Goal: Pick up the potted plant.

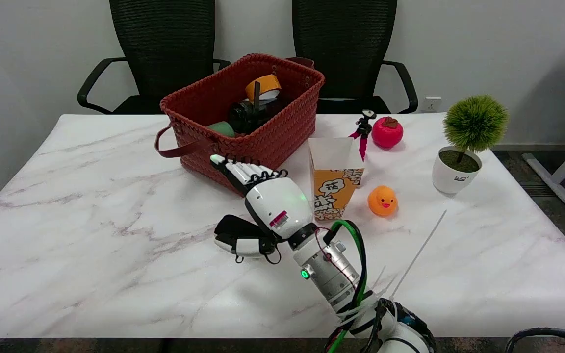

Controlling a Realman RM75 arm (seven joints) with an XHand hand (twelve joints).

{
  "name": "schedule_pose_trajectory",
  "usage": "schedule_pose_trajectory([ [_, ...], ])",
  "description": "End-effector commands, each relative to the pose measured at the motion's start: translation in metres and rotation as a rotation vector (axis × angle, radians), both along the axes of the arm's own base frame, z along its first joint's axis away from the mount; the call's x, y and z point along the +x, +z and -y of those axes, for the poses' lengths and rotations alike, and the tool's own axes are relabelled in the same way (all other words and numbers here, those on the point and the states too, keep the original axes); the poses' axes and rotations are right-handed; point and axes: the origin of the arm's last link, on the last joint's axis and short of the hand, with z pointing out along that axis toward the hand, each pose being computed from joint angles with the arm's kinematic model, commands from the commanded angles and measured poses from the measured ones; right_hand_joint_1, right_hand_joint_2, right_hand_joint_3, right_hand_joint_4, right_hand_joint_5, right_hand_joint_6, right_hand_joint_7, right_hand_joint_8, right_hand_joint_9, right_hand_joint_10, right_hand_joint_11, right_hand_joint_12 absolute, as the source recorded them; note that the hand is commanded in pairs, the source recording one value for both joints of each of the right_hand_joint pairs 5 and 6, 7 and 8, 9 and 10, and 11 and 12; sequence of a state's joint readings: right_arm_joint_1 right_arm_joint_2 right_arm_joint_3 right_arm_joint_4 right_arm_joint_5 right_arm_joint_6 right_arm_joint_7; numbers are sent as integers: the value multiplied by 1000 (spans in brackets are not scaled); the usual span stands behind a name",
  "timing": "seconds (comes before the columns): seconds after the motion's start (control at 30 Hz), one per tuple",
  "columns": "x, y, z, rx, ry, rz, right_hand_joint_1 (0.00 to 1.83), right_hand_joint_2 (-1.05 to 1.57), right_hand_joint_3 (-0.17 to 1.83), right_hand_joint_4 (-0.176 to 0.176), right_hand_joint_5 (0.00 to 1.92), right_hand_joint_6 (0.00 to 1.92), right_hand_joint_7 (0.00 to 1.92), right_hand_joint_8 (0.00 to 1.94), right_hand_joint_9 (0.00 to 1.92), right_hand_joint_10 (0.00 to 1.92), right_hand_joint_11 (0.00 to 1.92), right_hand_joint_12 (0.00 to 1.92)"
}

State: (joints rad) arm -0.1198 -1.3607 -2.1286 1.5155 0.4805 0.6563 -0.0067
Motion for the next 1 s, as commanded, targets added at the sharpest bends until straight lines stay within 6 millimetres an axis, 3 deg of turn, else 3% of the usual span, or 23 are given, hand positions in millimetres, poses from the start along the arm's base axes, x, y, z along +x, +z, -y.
schedule_pose_trajectory([
  [0.03,1,-8,-4,18,3,20,1040,723,267,0,190,190,296,296,339,339,471,471],
  [0.67,6,-4,-2,0,12,59,1031,741,270,0,211,211,255,255,316,316,510,510],
  [1.0,20,31,2,-133,59,243,1032,748,270,0,189,189,224,224,308,308,497,497],
])
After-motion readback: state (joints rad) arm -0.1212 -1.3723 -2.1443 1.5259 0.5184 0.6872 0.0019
